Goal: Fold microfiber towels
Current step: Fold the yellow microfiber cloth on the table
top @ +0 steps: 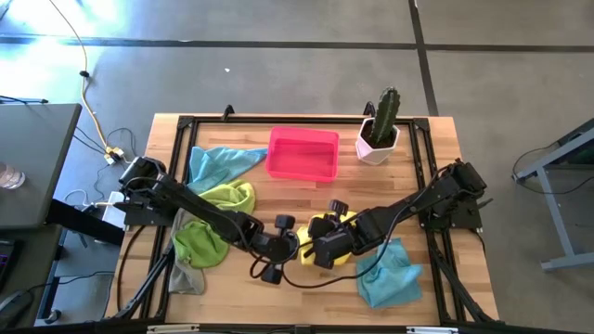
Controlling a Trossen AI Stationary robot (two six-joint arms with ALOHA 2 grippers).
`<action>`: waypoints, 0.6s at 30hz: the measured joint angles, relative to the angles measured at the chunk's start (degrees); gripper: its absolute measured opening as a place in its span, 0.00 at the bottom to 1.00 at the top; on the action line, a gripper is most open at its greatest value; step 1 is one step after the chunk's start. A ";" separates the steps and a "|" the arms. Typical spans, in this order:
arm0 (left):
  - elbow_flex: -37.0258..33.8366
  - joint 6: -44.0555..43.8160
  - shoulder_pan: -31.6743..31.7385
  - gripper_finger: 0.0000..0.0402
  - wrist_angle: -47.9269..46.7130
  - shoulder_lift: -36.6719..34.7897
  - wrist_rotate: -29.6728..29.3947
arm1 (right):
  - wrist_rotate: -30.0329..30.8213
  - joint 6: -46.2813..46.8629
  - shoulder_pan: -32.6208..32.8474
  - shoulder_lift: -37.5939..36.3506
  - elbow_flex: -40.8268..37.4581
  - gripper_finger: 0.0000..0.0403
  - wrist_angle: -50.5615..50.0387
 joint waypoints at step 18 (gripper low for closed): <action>0.00 -3.32 -0.19 0.00 -13.37 -0.04 3.60 | 0.45 8.59 3.87 11.23 0.00 0.34 -4.14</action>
